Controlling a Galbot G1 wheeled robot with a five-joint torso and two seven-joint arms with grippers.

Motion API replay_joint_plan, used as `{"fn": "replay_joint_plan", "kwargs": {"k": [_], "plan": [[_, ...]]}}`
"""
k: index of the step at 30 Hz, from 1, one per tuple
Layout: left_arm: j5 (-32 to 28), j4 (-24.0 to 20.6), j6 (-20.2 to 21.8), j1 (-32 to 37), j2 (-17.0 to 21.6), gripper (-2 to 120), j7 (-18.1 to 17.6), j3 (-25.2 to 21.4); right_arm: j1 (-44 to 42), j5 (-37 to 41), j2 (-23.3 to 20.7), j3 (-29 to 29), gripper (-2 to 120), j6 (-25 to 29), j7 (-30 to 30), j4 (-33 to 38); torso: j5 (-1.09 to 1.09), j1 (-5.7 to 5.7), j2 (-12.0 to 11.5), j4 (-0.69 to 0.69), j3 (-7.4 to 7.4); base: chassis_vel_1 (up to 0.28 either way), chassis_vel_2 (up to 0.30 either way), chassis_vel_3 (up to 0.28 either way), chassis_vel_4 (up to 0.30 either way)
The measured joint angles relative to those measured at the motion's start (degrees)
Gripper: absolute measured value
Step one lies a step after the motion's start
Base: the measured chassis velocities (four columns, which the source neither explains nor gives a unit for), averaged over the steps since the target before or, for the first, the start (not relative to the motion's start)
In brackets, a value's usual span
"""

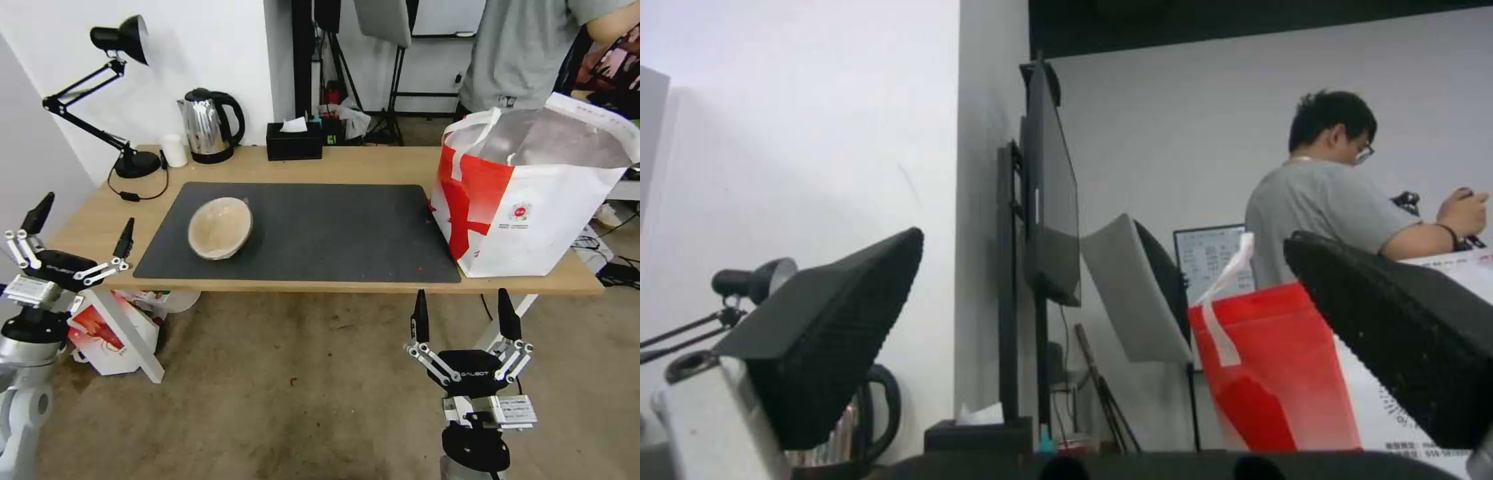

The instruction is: Pick up the trash from the table and place it into the takeout bag.

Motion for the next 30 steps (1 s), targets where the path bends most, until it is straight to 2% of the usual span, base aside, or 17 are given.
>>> {"fn": "replay_joint_plan", "kwargs": {"k": [4,10,14,15,19,20,24,25,29,30], "plan": [[-0.88,0.65,1.22,-0.34,1.74,100,1.69,0.89,0.0,0.0,0.0,0.0,100,0.0,0.0,0.0,0.0,0.0,0.0,0.0,0.0,0.0,0.0,0.0,0.0],[-1.66,1.06,2.04,-0.48,3.36,100,2.04,1.27,0.0,0.0,0.0,0.0,100,0.0,0.0,0.0,0.0,0.0,0.0,0.0,0.0,0.0,0.0,0.0,0.0],[-3.13,1.96,2.87,-0.68,7.45,100,2.13,1.41,0.0,0.0,-0.01,0.0,100,0.0,0.0,0.0,-0.01,0.0,0.0,0.0,0.0,0.0,0.0,0.0,0.0],[-3.13,1.96,2.87,-0.68,7.45,100,2.13,1.41,0.0,0.0,-0.01,0.0,100,0.0,0.0,0.0,-0.01,0.0,0.0,0.0,0.0,0.0,0.0,0.0,0.0],[-4.53,3.69,3.06,-0.93,13.54,100,3.63,0.92,0.0,0.0,0.0,0.0,100,0.0,0.0,0.0,0.0,0.0,0.0,0.0,0.0,0.0,0.0,0.0,0.0],[-4.53,3.69,3.06,-0.93,13.54,100,3.63,0.92,0.0,0.0,0.0,0.0,100,0.0,0.0,0.0,0.0,0.0,0.0,0.0,0.0,0.0,0.0,0.0,0.0],[-5.19,6.42,2.29,-0.86,19.72,100,6.19,-0.4,0.0,0.0,0.0,0.0,100,0.0,0.0,0.0,-0.01,0.0,0.0,0.0,0.0,0.0,0.0,0.0,0.0],[-5.19,6.42,2.29,-0.86,19.72,100,6.19,-0.4,0.0,0.0,0.0,0.0,100,0.0,0.0,0.0,-0.01,0.0,0.0,0.0,0.0,0.0,0.0,0.0,0.0],[-4.29,9.43,0.76,-1.19,25.27,100,9.2,-1.59,0.0,0.0,0.0,0.0,100,0.0,0.0,0.0,-0.01,0.0,0.0,0.0,0.0,0.0,0.0,0.0,0.0],[-4.29,9.43,0.76,-1.19,25.27,100,9.2,-1.59,0.0,0.0,0.0,0.0,100,0.0,0.0,0.0,-0.01,0.0,0.0,0.0,0.0,0.0,0.0,0.0,0.0]]}}
